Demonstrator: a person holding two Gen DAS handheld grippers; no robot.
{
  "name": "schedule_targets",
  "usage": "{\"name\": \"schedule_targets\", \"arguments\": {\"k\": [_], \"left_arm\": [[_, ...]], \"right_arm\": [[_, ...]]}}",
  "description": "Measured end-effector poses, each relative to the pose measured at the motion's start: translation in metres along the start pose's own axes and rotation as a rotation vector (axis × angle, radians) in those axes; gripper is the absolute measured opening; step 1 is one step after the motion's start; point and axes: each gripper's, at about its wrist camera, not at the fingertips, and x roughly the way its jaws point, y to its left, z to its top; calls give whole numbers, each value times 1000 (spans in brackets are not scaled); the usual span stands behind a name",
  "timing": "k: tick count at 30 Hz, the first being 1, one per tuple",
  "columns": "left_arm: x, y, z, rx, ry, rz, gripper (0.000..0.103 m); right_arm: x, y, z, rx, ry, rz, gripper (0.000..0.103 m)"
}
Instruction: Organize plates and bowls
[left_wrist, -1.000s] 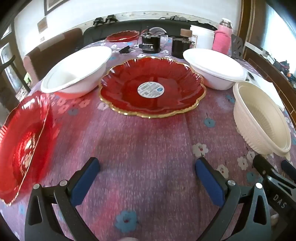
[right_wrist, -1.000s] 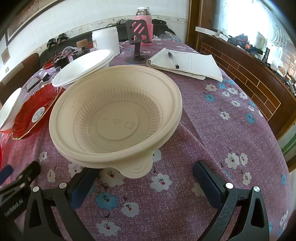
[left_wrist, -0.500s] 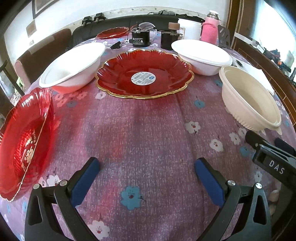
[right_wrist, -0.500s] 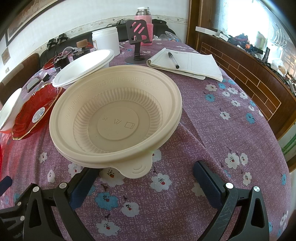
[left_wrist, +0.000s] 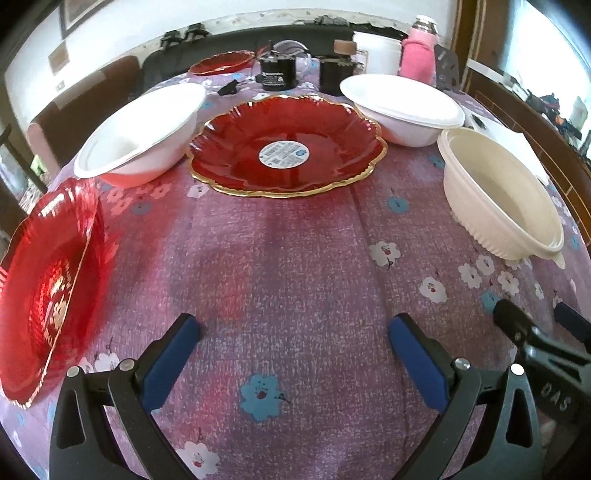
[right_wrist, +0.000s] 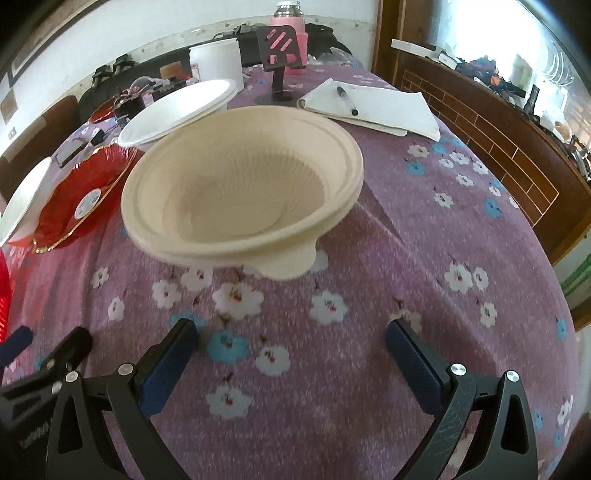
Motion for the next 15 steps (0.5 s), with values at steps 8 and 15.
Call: {"name": "schedule_targets", "arguments": {"k": [8,15], "left_arm": [[-54,25,-21,-63,-192,-121,86],[-154,48,-33,-95,-552,-12,103]], "right_arm": [[-13,0,-21,-57,-9,43,102],[-15,1,-23,-75,56,55,102]]}}
